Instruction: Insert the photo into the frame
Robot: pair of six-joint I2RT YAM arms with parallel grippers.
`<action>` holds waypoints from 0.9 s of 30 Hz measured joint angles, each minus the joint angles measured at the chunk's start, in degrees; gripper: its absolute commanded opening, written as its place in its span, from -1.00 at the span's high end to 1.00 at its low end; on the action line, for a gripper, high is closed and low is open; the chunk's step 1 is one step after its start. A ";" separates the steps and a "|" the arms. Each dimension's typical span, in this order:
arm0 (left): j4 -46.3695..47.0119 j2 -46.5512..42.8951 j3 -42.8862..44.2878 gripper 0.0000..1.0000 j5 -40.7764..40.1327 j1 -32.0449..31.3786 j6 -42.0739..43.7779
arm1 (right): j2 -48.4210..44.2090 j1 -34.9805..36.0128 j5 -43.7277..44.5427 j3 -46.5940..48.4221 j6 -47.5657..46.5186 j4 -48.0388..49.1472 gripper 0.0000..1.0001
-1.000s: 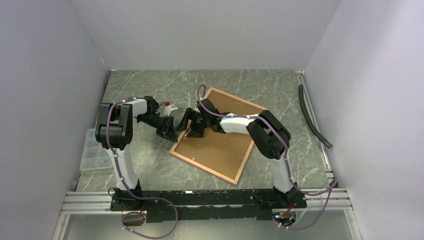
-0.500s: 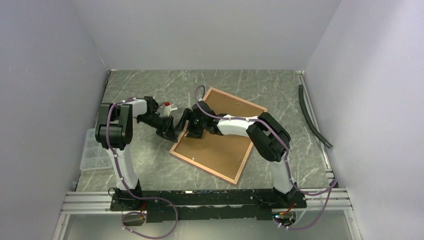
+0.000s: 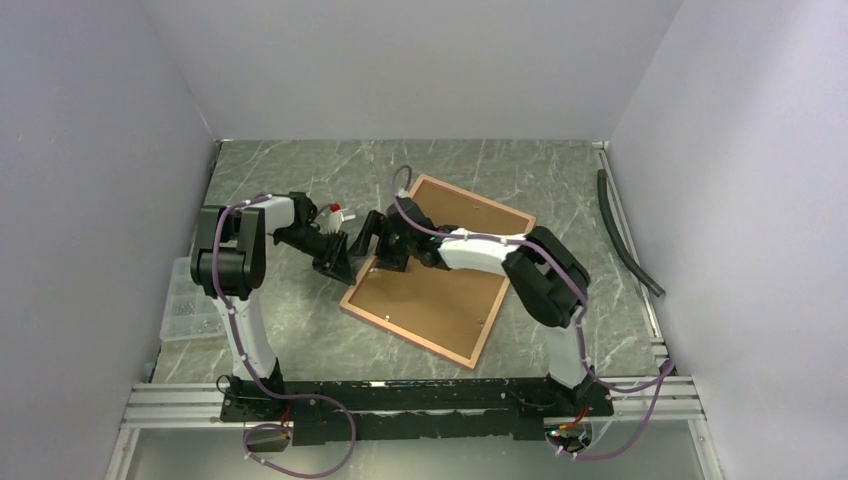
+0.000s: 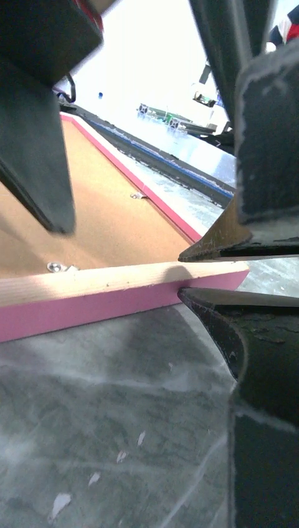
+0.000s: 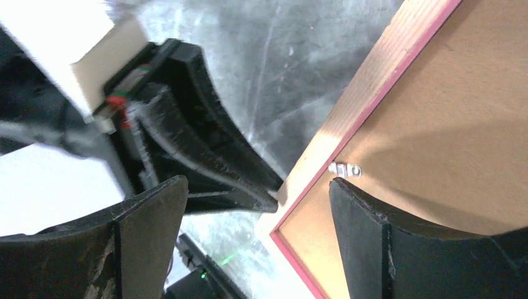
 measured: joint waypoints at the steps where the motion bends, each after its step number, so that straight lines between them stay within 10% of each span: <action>1: -1.01 -0.02 0.44 0.36 0.02 -0.09 0.11 | -1.51 -0.42 0.04 -0.87 -0.57 0.28 -0.81; 12: -5.53 -0.15 12.24 -0.02 -0.48 0.24 -1.66 | -28.04 -16.31 2.01 -15.76 -6.80 -0.46 -0.87; 27: -2.16 21.51 40.26 0.05 -2.62 -5.01 -9.38 | -9.33 -18.71 -2.05 -6.54 -9.90 -3.74 -0.81</action>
